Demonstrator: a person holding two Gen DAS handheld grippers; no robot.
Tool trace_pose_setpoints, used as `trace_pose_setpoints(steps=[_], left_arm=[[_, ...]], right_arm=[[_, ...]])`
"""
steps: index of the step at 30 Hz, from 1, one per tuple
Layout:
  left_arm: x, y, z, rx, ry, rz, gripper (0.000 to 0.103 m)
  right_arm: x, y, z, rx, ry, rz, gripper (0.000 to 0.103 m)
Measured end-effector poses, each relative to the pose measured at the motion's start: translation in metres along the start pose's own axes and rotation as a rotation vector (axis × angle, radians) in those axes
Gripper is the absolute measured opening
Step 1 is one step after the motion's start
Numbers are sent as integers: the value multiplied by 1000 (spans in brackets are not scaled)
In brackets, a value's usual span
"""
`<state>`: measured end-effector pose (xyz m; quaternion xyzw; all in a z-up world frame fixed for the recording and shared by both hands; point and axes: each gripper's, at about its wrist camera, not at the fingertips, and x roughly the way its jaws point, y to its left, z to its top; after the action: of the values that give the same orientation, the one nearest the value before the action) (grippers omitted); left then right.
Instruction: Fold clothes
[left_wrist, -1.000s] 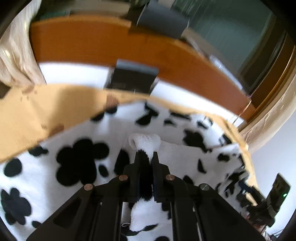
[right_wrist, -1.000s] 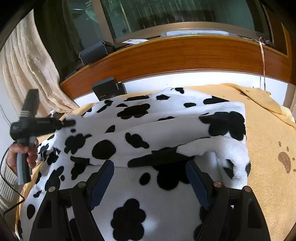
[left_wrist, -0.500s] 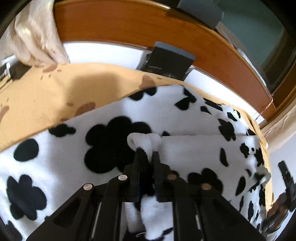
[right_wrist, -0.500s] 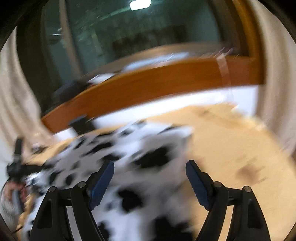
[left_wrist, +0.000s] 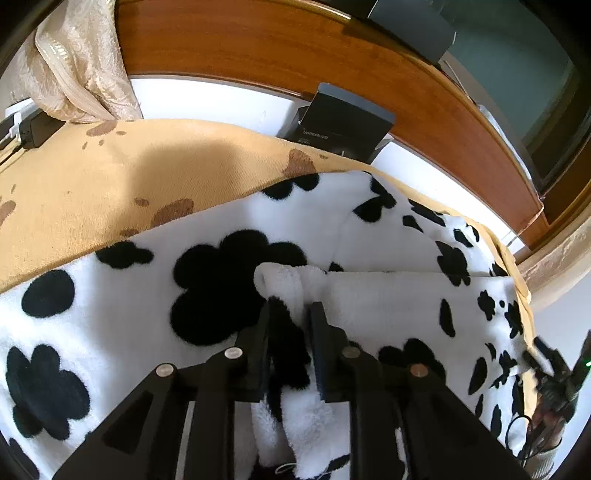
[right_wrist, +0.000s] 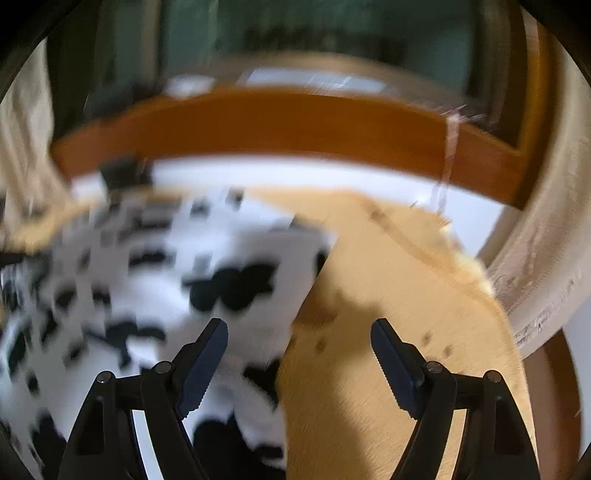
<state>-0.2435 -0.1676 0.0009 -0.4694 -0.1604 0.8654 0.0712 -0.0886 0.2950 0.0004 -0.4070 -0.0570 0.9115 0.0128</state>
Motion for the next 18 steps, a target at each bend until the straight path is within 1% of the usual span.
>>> trace_pose_setpoints(steps=[2, 5, 7, 8, 9, 11, 12, 14, 16, 18], left_arm=[[0, 1, 0, 6, 3, -7, 30], [1, 3, 3, -3, 15, -20, 35], [-1, 2, 3, -7, 15, -3, 42], [-5, 2, 2, -7, 6, 18, 53], [-11, 2, 2, -6, -8, 40, 67], [-23, 4, 0, -6, -46, 77, 78], [-30, 4, 0, -10, -65, 89, 80], [-44, 5, 0, -25, -102, 91, 80], [-51, -2, 0, -31, -127, 72, 81], [-54, -11, 0, -26, -144, 52, 81]], right_arm=[[10, 1, -14, -68, 66, -10, 82], [9, -10, -23, -77, 67, 9, 83], [9, -7, -20, -108, 72, -12, 84], [8, -3, -18, -134, 74, -29, 84], [6, 2, -15, -165, 75, -49, 84], [0, 4, -7, -187, 68, -61, 84], [-6, 4, -1, -184, 50, -57, 84], [-20, 2, 14, -167, -7, -39, 84], [-33, 1, 31, -131, -75, -17, 84], [-33, 6, 47, -94, -111, 45, 84]])
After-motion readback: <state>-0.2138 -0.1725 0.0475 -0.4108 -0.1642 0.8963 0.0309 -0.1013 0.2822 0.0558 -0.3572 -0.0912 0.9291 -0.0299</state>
